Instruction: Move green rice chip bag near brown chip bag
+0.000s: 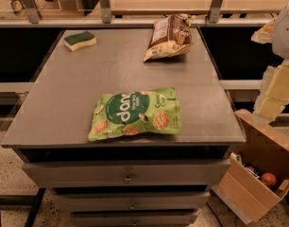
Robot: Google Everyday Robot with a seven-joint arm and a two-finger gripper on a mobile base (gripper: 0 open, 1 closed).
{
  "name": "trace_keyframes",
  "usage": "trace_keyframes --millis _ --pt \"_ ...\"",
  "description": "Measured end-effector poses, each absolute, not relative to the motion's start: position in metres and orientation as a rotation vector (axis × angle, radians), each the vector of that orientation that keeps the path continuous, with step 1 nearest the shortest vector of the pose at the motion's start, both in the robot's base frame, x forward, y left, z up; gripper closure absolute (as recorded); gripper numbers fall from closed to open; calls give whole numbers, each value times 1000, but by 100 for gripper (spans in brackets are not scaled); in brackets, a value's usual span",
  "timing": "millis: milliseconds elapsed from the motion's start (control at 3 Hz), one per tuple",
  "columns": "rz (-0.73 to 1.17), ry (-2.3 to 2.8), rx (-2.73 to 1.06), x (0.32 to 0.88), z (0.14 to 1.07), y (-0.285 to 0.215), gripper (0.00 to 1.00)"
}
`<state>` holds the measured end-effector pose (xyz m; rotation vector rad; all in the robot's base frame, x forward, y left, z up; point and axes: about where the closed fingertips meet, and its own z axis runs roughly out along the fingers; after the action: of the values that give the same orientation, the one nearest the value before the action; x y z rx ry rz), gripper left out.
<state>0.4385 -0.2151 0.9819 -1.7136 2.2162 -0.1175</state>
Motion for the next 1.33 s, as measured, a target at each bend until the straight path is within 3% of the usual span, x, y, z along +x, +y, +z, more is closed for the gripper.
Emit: trace_keyframes --millis 667,1333 --pt "-207 2187 -1757 440 975 -199 0" --pt "-328 2063 -1956 444 946 -133 0"
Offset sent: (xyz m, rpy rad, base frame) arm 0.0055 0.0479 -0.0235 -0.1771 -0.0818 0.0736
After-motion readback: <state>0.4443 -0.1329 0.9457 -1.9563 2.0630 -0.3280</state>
